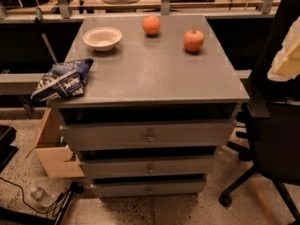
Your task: Move apple near blue chip bag
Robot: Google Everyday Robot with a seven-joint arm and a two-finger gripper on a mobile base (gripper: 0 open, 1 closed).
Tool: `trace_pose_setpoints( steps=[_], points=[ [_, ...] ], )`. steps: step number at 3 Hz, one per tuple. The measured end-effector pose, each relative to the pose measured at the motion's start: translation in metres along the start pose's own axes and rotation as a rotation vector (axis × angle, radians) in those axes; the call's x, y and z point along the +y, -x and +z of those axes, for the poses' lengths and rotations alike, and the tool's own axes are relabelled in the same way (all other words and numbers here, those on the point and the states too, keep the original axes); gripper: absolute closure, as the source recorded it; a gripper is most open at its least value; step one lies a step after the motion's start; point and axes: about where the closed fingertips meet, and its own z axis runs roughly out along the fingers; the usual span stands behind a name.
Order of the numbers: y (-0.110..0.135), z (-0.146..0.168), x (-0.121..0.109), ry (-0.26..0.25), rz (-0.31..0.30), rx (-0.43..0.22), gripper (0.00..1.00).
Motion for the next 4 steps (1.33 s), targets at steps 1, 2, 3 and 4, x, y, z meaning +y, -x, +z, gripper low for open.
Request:
trace_pose_setpoints(
  steps=[1, 2, 3, 4],
  points=[
    [0.000, 0.000, 0.000, 0.000, 0.000, 0.000, 0.20],
    [0.000, 0.000, 0.000, 0.000, 0.000, 0.000, 0.20],
    [-0.002, 0.007, -0.013, -0.027, 0.082, -0.008, 0.03],
    [-0.002, 0.032, -0.041, -0.053, 0.174, -0.039, 0.00]
  ],
)
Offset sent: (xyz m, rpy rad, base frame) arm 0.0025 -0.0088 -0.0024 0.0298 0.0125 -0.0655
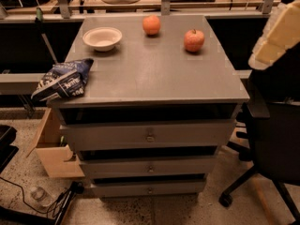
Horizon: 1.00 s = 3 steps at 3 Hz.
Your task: Move apple near blue chip bag
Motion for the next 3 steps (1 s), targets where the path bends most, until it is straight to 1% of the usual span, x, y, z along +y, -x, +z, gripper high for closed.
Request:
trace_pose_setpoints(
  steps=[1, 2, 3],
  points=[
    [-0.003, 0.028, -0.020, -0.006, 0.077, -0.031, 0.00],
    [-0.016, 0.062, -0.034, 0.000, 0.174, -0.068, 0.00],
    [-0.030, 0.105, -0.051, 0.002, 0.316, -0.123, 0.00]
  ],
)
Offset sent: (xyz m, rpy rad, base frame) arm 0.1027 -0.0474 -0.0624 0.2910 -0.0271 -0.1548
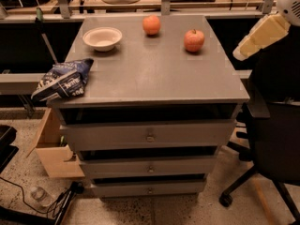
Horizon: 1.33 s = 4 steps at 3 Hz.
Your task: Move apple near blue chip bag
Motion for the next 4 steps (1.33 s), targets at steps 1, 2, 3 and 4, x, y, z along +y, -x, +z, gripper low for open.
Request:
trace_pose_setpoints(
  steps=[1, 2, 3, 4],
  points=[
    [0.000, 0.000, 0.000, 0.000, 0.000, 0.000, 0.00],
    [0.005, -0.001, -0.003, -0.018, 0.028, -0.041, 0.00],
    [0.041, 0.029, -0.033, -0.044, 0.086, -0.183, 0.00],
    [0.076, 0.077, -0.073, -0.048, 0.133, -0.341, 0.00]
  ],
)
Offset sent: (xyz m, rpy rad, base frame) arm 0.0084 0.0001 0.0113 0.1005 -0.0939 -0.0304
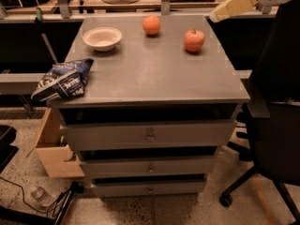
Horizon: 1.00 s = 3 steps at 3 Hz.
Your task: Move apple near blue chip bag
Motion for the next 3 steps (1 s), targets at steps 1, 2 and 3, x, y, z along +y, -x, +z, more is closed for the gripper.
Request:
trace_pose_setpoints(
  steps=[1, 2, 3],
  points=[
    [0.012, 0.047, -0.029, 0.010, 0.048, -0.103, 0.00],
    [0.007, 0.061, -0.049, -0.002, 0.119, -0.156, 0.00],
    [-0.021, 0.073, -0.048, 0.026, 0.219, -0.177, 0.00]
  ],
)
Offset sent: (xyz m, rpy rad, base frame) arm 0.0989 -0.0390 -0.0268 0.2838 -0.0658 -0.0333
